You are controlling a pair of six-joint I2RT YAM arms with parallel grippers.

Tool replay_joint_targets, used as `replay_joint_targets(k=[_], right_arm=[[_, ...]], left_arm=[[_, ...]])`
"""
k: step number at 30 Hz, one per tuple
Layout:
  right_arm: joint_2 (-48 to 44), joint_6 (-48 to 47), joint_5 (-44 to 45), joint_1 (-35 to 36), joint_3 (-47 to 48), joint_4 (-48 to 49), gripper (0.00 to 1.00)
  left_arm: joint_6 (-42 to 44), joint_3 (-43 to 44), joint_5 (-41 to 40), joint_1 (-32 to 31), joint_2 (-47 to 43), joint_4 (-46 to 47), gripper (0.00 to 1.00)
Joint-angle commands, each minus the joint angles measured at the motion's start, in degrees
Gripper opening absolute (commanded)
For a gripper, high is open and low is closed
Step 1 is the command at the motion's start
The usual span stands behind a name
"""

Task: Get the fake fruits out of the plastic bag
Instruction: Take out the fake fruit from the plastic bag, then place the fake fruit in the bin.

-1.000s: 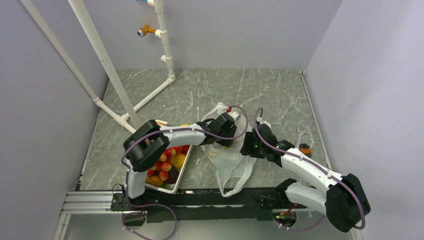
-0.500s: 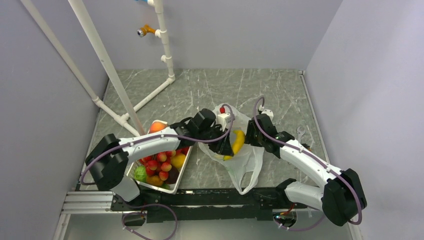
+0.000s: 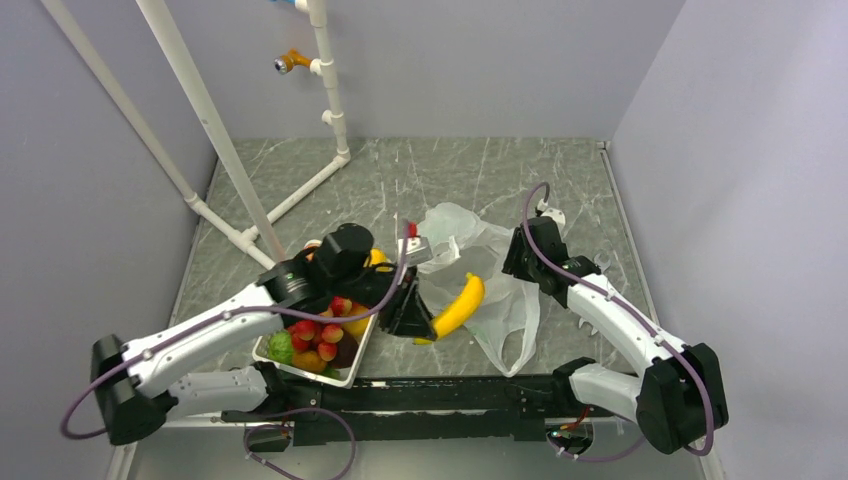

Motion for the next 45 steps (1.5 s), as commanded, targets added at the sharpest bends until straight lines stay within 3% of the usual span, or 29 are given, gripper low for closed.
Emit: replay_joint_targets(k=[1,6,9,14,21,24,32,40,45], right_arm=[[-1.1,-1.7,-1.2,-0.9,1.9,1.3,0.47],[-0.4,-1.7,-2.7,-1.1,1.4,2.1,0.47],[0.3,-1.6,-3.4,-1.2,1.6,2.2,0.47],[0.8,-1.7,-4.1,-1.2,1.6,2.8,0.47],[1.2,-2.4,-4.4,-1.3,2.4,2.1,0.47],[0.9,-2.7,-4.3,-1.2,2.6,1.7,0.47],[0.0,-2.7,-4.2,-1.3,1.7,1.9,0.47],[0.3,-3.2,-4.3,-1.2,1.6,2.1,0.46],[0.0,-3.4,-4.0,-1.3,1.5,2.0,0.46]], left_arm=[[6.0,2.8,-3.3,-0.1,-7.2,-13.4,0.08],[9.1,7.4,-20.8,-0.1,-13.7,-33.8,0.00],[7.1,8.9,-33.7,-0.1,-17.8,-40.9,0.00],[1.2,8.2,-46.8,-0.1,-23.8,-44.4,0.00],[-9.3,9.8,-56.2,0.3,-21.4,-46.6,0.00],[-9.4,11.4,-54.7,2.8,-18.1,-45.4,0.00],[-3.2,13.6,-40.9,18.4,-7.8,-43.2,0.00],[0.6,14.2,-35.7,20.7,0.9,-42.0,0.00],[-1.8,10.5,-33.0,23.1,-0.6,-39.2,0.01]])
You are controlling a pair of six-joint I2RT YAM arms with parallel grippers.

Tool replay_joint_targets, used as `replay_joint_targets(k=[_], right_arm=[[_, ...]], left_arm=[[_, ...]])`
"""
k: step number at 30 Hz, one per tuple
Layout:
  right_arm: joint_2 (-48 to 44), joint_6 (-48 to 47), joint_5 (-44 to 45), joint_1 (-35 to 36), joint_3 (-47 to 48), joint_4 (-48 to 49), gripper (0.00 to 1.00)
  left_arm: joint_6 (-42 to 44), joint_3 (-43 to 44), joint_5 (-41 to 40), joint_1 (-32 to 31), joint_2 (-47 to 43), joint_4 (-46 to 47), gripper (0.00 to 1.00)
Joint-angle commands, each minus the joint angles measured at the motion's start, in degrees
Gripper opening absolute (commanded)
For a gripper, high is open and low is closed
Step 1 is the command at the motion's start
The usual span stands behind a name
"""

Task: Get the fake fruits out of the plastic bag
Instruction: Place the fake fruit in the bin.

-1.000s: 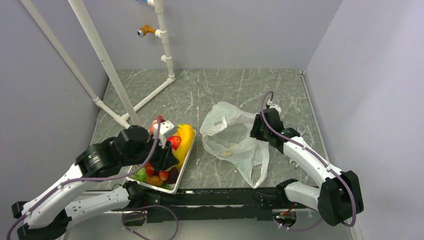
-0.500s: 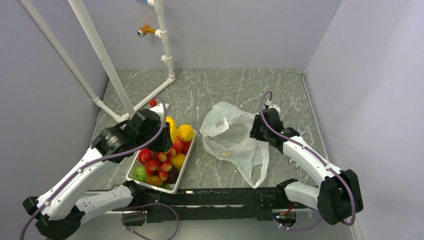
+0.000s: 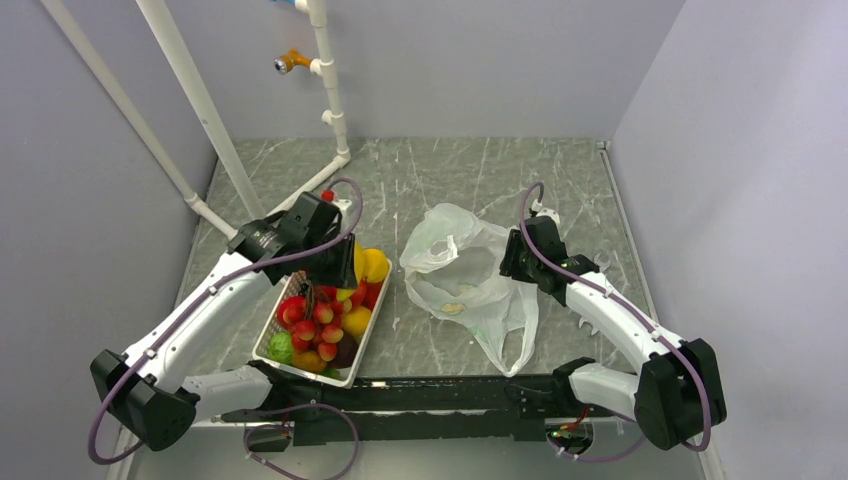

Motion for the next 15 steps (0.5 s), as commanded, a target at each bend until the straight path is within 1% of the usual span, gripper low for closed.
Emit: replay_joint_targets(k=[1,4,7,12,15], right_arm=[[-1.4,-1.1,0.3,-0.2,1.4,1.8,0.46],[-1.5,-0.9,-0.3,-0.3,1.3,2.2,0.46],[-1.2,-0.9,-0.8,-0.3,1.6,2.2,0.46],[-1.6,-1.3,-0.4,-0.2,1.6,1.6,0.46],[-2.1,-1.1,-0.6,-0.3,1.1,2.0,0.46]], left_arm=[[-1.5,-2.6,4.9,2.7,-3.1,5.0,0.01],[-3.0,-6.9,13.6,4.9,-4.6,10.2,0.00],[-3.5,-9.8,18.0,6.1,-5.7,13.4,0.00],[-3.9,-11.9,17.5,8.9,-8.5,12.8,0.00],[-4.0,-13.0,16.4,10.2,-10.0,12.1,0.03]])
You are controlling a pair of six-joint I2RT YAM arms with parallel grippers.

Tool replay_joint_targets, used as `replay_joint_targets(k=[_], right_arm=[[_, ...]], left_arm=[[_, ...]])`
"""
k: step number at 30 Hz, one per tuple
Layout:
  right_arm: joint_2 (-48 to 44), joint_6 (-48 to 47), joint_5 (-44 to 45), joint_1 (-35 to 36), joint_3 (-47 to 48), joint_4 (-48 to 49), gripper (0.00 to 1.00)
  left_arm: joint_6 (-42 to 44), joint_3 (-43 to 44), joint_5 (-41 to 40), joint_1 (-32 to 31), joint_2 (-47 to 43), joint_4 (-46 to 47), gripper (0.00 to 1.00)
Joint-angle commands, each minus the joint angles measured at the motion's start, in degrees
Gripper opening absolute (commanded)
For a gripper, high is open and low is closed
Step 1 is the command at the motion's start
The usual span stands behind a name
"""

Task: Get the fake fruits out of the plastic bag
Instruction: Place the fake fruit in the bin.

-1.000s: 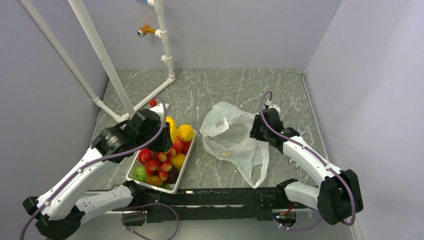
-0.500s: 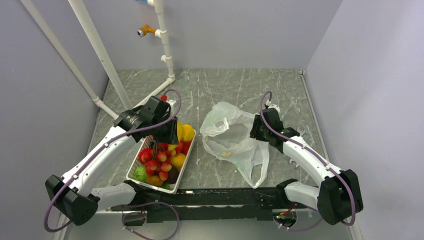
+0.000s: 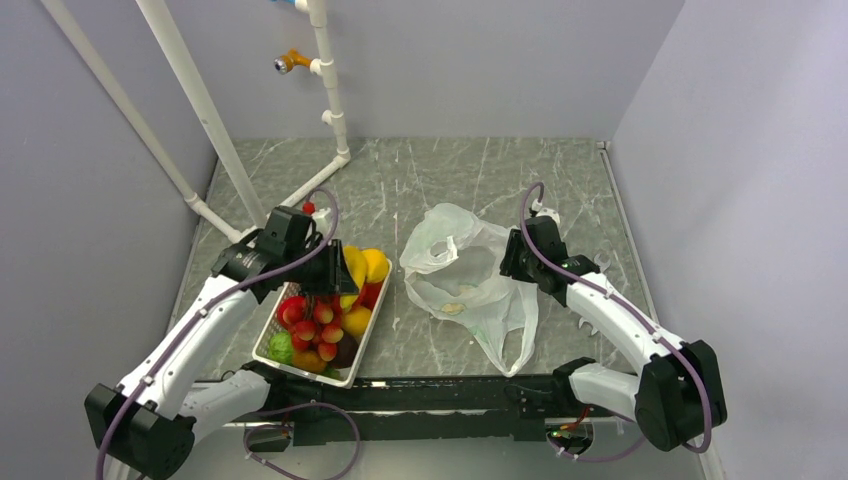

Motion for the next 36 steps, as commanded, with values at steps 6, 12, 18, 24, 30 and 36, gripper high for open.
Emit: replay_joint_targets(k=[6,12,18,24,30,36], right_arm=[[-1.4,-0.4,-1.5,-0.2,1.4,1.9,0.46],[-2.2,-0.4,-1.5,-0.2,1.7,1.4,0.45],[-1.1,-0.3,-1.9,-0.3,2.0,1.9,0.46],[0.1,0.0,-3.0,-0.2,2.4,2.4,0.46],[-0.7,-0.4,-2.3,-0.3,2.0,2.1,0.46],[-0.7,-0.4,-2.5,-0.4,1.9,2.3,0.46]], left_arm=[[2.7,0.0,3.1,2.8,-0.9,1.2,0.05],[3.6,1.3,-5.3,2.8,-0.8,-5.3,0.03],[3.5,1.0,-5.9,2.7,-3.6,-7.7,0.14],[4.3,-1.0,-5.0,2.7,-2.7,-6.5,0.33],[4.3,-1.2,-4.9,2.7,-2.6,-5.5,0.51],[5.2,1.1,-5.0,2.8,-3.3,-6.2,0.68]])
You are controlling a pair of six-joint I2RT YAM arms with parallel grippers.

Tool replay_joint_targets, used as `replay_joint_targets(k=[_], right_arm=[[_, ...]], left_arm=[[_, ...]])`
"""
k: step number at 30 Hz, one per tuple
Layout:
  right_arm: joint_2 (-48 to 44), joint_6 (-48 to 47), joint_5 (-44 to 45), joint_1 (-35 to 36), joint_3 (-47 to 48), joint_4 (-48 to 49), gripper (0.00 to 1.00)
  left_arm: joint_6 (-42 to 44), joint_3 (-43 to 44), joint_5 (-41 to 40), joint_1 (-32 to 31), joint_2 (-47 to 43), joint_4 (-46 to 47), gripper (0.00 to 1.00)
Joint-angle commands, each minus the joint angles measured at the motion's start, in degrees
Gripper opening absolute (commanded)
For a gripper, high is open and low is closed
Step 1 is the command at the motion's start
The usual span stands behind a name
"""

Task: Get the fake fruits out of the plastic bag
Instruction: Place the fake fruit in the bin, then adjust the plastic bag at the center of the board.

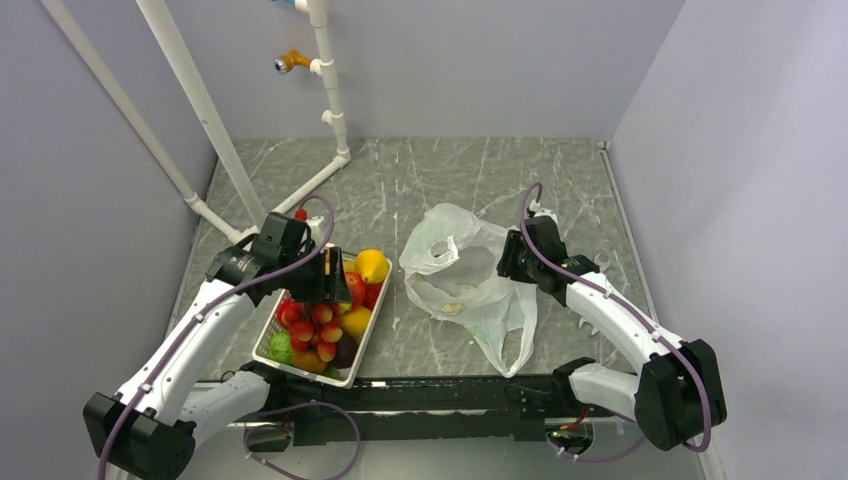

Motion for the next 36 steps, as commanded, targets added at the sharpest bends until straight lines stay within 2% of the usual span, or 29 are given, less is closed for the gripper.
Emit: replay_joint_targets(k=[1,9,15,17,20,22,24,28,32,36], right_arm=[[-0.7,-0.4,-0.1,-0.3,1.9,2.1,0.46],[-1.4,-0.8,-0.7,-0.2,1.6,2.4,0.46],[-1.5,-1.1,-0.5,-0.3,1.5,2.3,0.46],[-1.7,-1.2,-0.8,-0.3,1.5,2.4,0.46],[-2.1,-1.7,-2.8,-0.2,1.8,2.5,0.43],[-2.7,-2.2,-5.0,-0.2,2.3,2.7,0.40],[-3.6,-2.6,-8.4,-0.2,2.8,3.1,0.39],[-6.0,-2.5,-13.5,-0.2,4.3,2.8,0.36],[-8.0,-1.1,-17.8,-0.2,6.1,1.4,0.27],[-10.0,0.4,-20.9,-0.1,6.5,0.5,0.25]], left_arm=[[1.4,3.0,-0.5,0.3,-0.7,-0.3,0.69],[2.9,8.3,2.2,0.2,0.3,-0.5,0.70],[3.9,13.2,9.2,0.2,-0.8,1.4,0.68],[4.2,13.1,17.0,0.2,-2.0,5.9,0.68],[0.7,8.8,29.1,-1.3,-4.6,18.3,0.67],[-1.6,6.2,31.9,-5.1,-5.7,25.7,0.68],[-1.8,4.8,29.2,-11.9,-5.6,30.5,0.70],[0.7,4.7,18.8,-26.1,-1.6,34.6,0.69],[4.1,5.8,6.4,-35.2,3.3,35.1,0.66],[6.9,8.9,-9.8,-43.2,9.3,32.8,0.66]])
